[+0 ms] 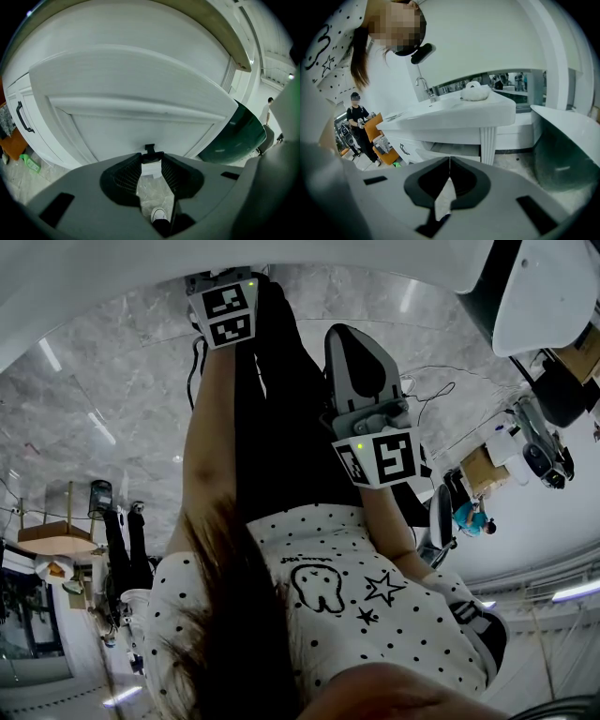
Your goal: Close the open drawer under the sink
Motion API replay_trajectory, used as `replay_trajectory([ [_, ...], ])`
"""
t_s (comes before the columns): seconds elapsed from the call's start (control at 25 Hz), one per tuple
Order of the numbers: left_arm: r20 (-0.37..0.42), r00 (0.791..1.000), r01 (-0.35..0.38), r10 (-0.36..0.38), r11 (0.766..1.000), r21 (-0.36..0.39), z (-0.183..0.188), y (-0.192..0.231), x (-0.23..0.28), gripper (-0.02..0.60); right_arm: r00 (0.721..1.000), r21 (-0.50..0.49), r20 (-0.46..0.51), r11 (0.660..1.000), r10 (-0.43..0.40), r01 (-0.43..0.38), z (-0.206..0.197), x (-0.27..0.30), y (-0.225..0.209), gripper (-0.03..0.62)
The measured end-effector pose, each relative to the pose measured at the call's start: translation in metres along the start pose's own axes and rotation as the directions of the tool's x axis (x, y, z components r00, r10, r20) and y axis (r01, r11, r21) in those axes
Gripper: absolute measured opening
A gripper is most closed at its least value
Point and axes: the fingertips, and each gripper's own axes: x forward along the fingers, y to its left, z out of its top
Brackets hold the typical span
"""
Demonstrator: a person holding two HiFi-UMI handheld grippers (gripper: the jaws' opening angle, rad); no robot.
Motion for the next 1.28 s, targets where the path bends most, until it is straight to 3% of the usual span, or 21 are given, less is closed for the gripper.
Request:
replay_trajectory([
  [1.16,-0.012,1.0,-0.003,0.003,1.0,-0.006,0.009,0.002,0.012,0.132,1.0,0.009,-0.016,1.0,-0.004,0.004,0.004,0.009,-0.01,0.015],
  [1.28,0.013,1.0,-0.011,0.011,1.0,-0.012,0.017,0.007,0.016,0.132,1.0,0.01,-0.019,1.0,-0.004,0.004,0.0,0.014,-0.008,0.015],
])
